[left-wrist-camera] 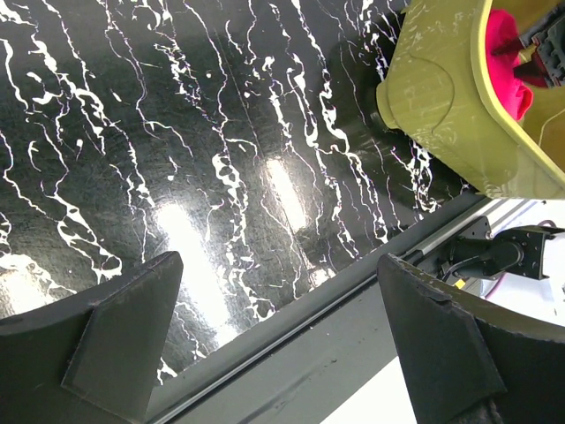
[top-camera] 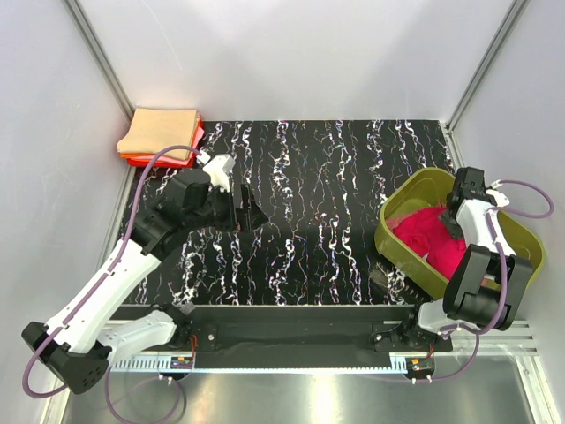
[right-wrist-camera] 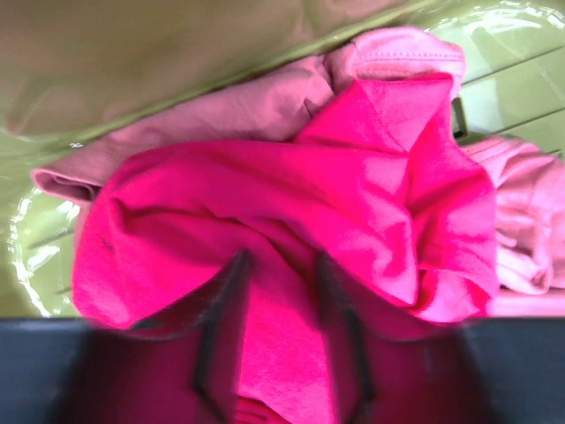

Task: Fold and stack the t-shirts
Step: Grab the tshirt from the pile, then move the tshirt to the center of the board

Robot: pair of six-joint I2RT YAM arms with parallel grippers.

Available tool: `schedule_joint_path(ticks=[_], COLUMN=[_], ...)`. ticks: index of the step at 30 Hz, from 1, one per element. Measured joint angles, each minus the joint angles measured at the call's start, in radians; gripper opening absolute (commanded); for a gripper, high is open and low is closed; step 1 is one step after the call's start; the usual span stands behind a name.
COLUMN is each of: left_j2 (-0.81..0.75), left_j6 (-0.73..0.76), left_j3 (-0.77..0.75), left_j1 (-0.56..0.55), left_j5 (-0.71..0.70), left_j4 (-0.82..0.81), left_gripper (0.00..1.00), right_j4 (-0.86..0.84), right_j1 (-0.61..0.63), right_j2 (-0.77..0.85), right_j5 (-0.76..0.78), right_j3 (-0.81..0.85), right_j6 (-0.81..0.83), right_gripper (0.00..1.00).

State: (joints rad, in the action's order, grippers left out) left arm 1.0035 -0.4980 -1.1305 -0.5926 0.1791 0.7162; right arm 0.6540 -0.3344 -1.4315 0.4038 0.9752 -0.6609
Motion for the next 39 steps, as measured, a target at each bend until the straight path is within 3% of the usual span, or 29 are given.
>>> schedule_joint_path(ticks=[1, 3, 4, 8, 13, 20, 25, 27, 31, 35, 37, 39], left_j2=[0.000, -0.001, -0.002, -0.009, -0.013, -0.017, -0.050, -0.060, -0.072, -0.106, -0.133, -0.152], left_j6=[0.002, 0.006, 0.009, 0.022, 0.031, 0.035, 0.034, 0.030, 0.014, -0.007, -0.020, -0.033], left_j3=[0.000, 0.000, 0.000, 0.000, 0.000, 0.000, 0.000, -0.001, -0.002, 0.002, 0.019, 0.052], left_j1=[0.000, 0.000, 0.000, 0.000, 0.000, 0.000, 0.000, 0.000, 0.000, 0.000, 0.000, 0.003], left_j5=[0.000, -0.001, -0.002, -0.012, -0.003, 0.015, 0.017, 0.019, 0.013, -0.006, -0.021, -0.039], left_j4=[0.001, 0.001, 0.001, 0.001, 0.002, 0.000, -0.006, -0.009, -0.011, -0.011, -0.014, -0.018], left_gripper=[0.99, 0.99, 0.99, 0.99, 0.99, 0.99, 0.99, 0.99, 0.99, 0.99, 0.99, 0.99], right_j4=[-0.005, -0.006, -0.002, 0.064, 0.159, 0.196, 0.150, 0.111, 0.032, -0.008, -0.003, -0.009], right_j1=[0.000, 0.000, 0.000, 0.000, 0.000, 0.012, 0.135, 0.196, 0.360, 0.532, 0.592, 0.647], right_j2=[0.001, 0.009, 0.020, 0.103, 0.176, 0.092, -0.095, -0.145, -0.221, -0.246, -0.256, -0.276], right_j5=[0.000, 0.000, -0.001, -0.016, -0.119, -0.587, -0.900, -0.965, -1.044, -1.033, -0.993, -0.943], right_j3=[0.000, 0.000, 0.002, 0.071, 0.396, 1.097, 1.577, 1.651, 1.650, 1.412, 1.263, 1.105], right_j6=[0.004, 0.018, 0.028, 0.057, 0.069, 0.039, -0.073, -0.125, -0.208, -0.187, -0.161, -0.131], right_gripper=[0.25, 0.01, 0.00, 0.00, 0.00, 0.00, 0.00, 0.00, 0.00, 0.12, 0.33, 0.48])
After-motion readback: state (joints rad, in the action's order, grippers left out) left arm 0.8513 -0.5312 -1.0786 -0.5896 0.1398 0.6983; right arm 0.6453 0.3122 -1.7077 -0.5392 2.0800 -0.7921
